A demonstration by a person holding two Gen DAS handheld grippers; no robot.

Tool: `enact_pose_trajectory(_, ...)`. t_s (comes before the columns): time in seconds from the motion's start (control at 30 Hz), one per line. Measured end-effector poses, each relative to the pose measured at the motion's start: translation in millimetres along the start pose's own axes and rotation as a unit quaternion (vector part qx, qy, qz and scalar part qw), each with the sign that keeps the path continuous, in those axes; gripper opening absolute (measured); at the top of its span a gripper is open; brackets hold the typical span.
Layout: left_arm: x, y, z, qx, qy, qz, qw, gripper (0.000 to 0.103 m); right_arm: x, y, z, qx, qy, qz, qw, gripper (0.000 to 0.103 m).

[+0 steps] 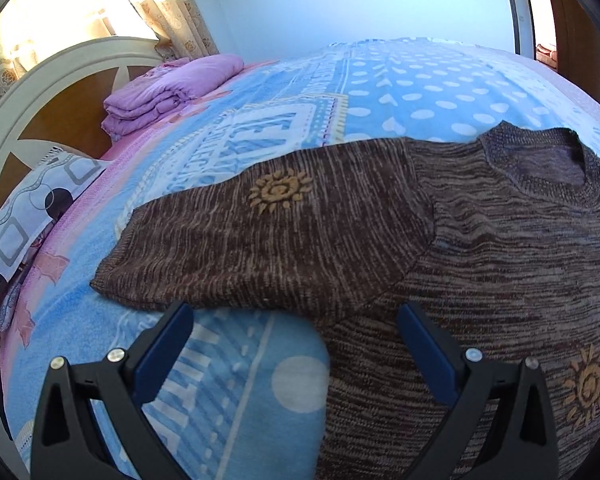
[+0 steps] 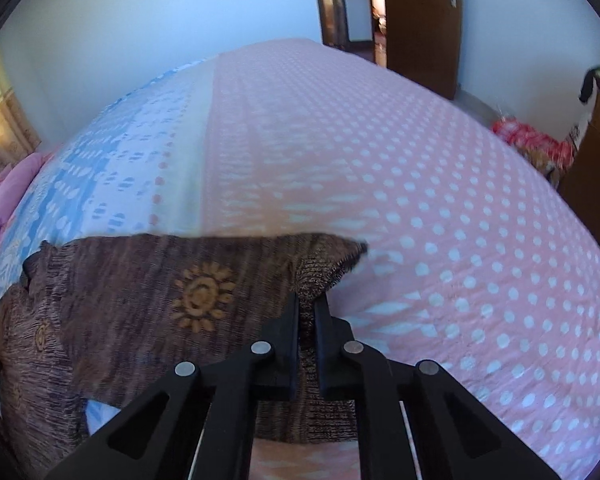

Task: Fold small clothes
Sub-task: 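Lift the sleeve side with the right tool and fold it over the body, release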

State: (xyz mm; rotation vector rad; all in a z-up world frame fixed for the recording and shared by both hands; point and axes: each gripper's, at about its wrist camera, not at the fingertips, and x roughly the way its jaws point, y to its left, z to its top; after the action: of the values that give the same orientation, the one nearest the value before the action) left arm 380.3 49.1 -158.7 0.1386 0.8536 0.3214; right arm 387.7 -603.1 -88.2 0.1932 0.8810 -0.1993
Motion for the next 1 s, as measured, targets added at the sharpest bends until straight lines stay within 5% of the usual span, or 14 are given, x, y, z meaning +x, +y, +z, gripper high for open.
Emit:
enact_pose_trajectory(0.4, 2.5, 3.2, 0.2, -0.009, 0.004, -0.013, 0.9999, 0.103, -76.8, 79.1, 38.6, -0.074, -0.062, 0.023, 0.995, 0.006)
enact_pose_trajectory(1.0, 5.7, 14.3, -0.5, -0.037, 0.01, -0.044, 0.9983, 0.103, -127.3, 263.4, 36.7, -0.202, -0.068, 0.106, 0.971, 0.006)
